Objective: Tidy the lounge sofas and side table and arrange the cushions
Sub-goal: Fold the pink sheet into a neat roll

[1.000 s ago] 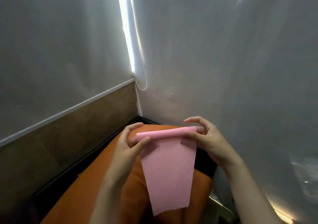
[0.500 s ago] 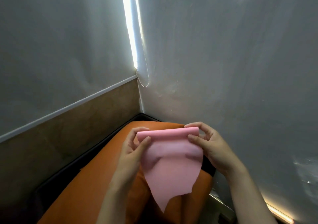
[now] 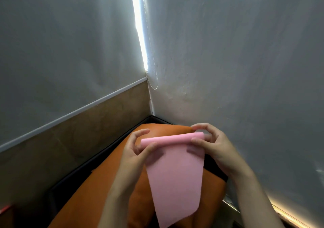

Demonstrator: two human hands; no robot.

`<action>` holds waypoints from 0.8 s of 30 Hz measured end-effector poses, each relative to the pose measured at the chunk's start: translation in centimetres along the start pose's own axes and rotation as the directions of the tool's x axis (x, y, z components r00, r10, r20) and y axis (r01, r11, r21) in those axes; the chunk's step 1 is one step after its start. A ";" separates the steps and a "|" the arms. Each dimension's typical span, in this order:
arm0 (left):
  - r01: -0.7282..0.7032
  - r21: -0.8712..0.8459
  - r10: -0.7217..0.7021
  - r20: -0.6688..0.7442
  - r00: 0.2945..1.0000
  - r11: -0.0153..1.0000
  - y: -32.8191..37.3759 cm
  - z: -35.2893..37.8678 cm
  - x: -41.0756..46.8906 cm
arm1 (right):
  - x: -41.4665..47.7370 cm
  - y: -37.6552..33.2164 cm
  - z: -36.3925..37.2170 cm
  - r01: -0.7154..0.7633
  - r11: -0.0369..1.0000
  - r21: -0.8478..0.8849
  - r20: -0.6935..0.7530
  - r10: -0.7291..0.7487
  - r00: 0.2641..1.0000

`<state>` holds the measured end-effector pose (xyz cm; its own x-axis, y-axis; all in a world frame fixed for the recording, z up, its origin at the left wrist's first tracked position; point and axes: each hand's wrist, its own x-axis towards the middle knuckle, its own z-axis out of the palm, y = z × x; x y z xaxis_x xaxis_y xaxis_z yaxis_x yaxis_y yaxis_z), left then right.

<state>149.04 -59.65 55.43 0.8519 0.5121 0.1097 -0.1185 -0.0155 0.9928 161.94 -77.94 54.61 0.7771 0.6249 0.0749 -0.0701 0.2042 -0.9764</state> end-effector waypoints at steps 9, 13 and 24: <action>0.054 -0.054 -0.049 0.079 0.996 0.997 -0.1 -0.7 0.7 | 0.8 0.1 0.0 0.000 0.999 0.053 0.059 -0.003 0.998; 0.067 -0.073 -0.059 0.114 0.992 0.995 0.1 -0.6 1.0 | 0.9 -0.1 0.0 -0.038 0.998 0.052 0.095 0.033 0.995; 0.014 0.012 -0.014 0.065 0.998 1.000 -0.2 -0.4 1.6 | 1.3 -0.5 0.0 -0.006 0.999 0.040 0.033 0.005 0.999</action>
<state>150.20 -58.47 55.41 0.8850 0.4551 0.0983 -0.1006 -0.0191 0.9947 162.97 -77.19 55.17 0.7560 0.6501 0.0764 -0.1003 0.2304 -0.9679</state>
